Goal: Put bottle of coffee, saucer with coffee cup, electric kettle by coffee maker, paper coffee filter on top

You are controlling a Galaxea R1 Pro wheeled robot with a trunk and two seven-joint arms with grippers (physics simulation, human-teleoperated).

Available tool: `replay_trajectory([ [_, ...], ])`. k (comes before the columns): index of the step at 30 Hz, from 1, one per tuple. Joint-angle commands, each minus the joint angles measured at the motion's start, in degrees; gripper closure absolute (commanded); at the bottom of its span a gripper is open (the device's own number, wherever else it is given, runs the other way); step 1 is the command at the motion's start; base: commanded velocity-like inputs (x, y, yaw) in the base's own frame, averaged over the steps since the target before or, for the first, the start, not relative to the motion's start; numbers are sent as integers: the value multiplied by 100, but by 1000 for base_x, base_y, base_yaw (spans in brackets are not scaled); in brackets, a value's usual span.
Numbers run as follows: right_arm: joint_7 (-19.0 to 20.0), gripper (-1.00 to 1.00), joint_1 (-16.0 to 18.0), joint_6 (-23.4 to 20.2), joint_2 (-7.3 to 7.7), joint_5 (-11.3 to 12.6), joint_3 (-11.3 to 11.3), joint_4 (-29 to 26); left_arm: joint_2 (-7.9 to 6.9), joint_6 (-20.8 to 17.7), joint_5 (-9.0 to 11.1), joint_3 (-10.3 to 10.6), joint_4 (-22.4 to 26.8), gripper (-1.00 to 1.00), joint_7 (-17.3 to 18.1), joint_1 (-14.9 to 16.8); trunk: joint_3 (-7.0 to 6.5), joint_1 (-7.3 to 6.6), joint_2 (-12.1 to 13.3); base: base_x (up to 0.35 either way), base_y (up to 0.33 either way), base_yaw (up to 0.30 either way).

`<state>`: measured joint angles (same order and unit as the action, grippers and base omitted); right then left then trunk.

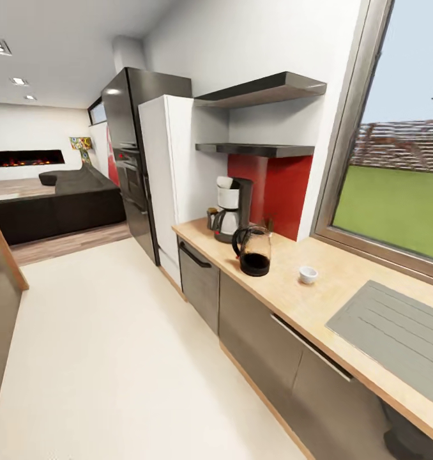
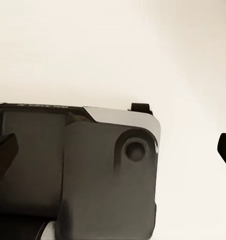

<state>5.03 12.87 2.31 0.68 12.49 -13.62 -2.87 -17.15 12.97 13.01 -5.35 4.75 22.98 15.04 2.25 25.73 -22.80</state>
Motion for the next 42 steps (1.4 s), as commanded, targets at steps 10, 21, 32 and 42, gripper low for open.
replay_trajectory([
  [10,21,-100,5,16,2,60,-44,6,1,4,-3,-40,-10,100,22,8,61,6,-12,243,236,249],
  [21,22,-100,5,16,2,60,-44,6,1,4,-3,-36,-10,100,22,8,115,6,-12,274,221,248],
  [32,39,-100,5,24,1,47,-63,6,1,4,-9,-36,-10,100,22,8,126,6,-12,313,110,49],
  [42,53,-100,5,26,-8,53,-62,-68,1,4,-8,-36,-10,100,22,8,126,6,-12,337,2,1],
])
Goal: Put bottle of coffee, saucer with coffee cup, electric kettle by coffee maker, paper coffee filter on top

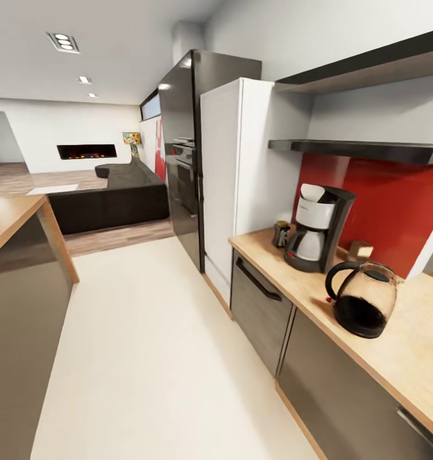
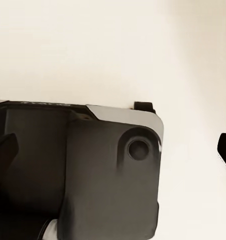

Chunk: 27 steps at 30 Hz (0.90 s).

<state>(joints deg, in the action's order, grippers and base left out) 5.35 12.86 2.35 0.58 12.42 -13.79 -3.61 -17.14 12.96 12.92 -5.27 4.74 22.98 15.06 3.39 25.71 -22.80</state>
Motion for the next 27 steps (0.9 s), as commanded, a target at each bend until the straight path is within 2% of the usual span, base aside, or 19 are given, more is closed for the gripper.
replay_trajectory([
  [1,20,-100,6,24,4,63,-43,5,0,5,2,-44,-8,100,22,6,12,7,-12,338,0,0],
  [10,-5,-100,6,28,47,71,-15,10,0,5,0,-44,-8,100,22,6,12,7,-12,337,54,0],
  [27,-8,-100,6,20,57,67,-9,15,5,5,0,-42,-7,100,22,6,12,7,-12,315,192,0],
])
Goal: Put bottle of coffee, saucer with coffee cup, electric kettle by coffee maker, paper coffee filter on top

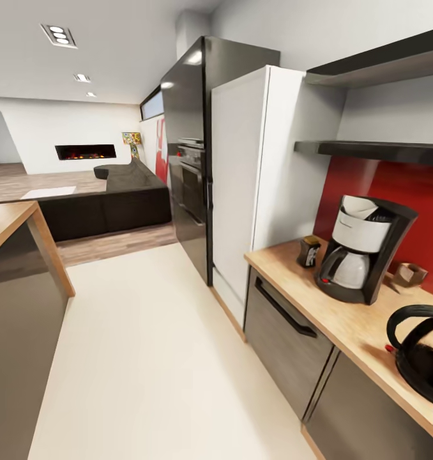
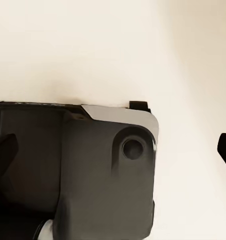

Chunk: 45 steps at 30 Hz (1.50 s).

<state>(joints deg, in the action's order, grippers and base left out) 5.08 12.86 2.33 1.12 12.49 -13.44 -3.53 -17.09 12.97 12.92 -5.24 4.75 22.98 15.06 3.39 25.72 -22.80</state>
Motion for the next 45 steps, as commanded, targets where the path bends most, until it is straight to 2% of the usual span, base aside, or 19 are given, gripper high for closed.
replay_trajectory([
  [1,19,-100,6,22,2,60,-44,8,2,4,0,-46,-7,100,22,6,12,6,-12,300,219,0],
  [22,19,-100,6,22,11,61,-36,1,8,4,0,-47,0,100,22,6,12,6,-12,299,221,-8],
  [45,19,-100,6,22,17,63,-36,1,13,4,-40,-47,-9,100,22,6,12,6,-12,300,192,-251],
])
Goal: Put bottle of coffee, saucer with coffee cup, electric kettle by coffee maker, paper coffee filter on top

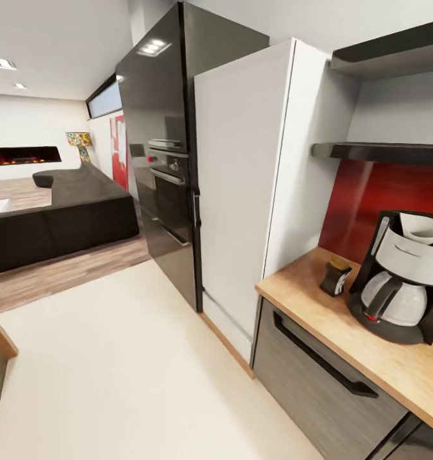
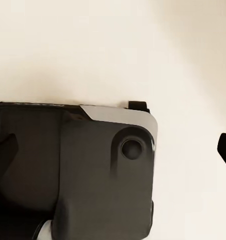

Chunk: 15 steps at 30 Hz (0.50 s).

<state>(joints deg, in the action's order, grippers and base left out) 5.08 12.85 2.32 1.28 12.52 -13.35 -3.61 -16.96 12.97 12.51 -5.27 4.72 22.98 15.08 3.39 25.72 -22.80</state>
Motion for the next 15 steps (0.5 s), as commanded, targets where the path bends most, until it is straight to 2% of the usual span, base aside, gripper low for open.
replay_trajectory([
  [1,20,-100,7,23,2,63,-44,9,0,4,2,-44,-6,100,22,4,12,6,-12,301,192,-264],
  [11,20,-100,7,23,13,66,-36,9,0,4,6,-44,-11,100,22,4,12,6,-12,291,213,-264],
  [15,20,-100,7,23,13,67,-36,9,0,4,4,-44,-11,100,22,4,12,6,-12,199,167,-264],
])
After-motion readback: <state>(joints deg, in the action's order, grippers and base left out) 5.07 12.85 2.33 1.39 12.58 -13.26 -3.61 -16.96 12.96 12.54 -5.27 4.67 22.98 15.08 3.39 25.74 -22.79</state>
